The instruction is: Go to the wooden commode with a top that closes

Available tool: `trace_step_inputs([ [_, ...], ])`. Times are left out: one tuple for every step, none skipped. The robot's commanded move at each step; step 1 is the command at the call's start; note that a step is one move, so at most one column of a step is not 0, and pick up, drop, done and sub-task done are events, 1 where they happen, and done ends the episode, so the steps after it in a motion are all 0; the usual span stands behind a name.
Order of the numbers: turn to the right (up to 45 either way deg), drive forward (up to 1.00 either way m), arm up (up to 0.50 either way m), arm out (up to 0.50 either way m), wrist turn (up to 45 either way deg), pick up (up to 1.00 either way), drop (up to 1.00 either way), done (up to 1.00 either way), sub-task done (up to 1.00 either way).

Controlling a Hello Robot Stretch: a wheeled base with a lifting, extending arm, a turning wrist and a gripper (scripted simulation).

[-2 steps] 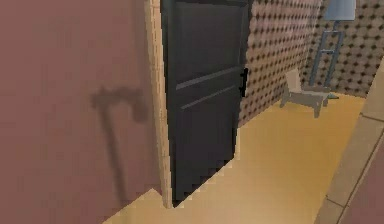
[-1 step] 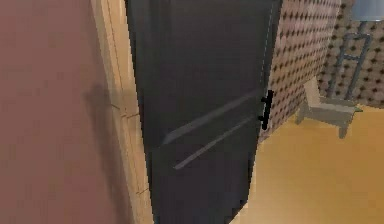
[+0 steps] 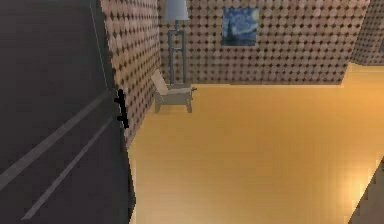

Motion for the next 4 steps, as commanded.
trace_step_inputs([
  [0.0,0.45,0.0,0.0,0.0,0.0,0.0,0.0,0.0],
  [42.0,0.0,0.0,0.0,0.0,0.0,0.0,0.0,0.0],
  [0.0,1.0,0.0,0.0,0.0,0.0,0.0,0.0,0.0],
  [0.0,1.0,0.0,0.0,0.0,0.0,0.0,0.0,0.0],
])
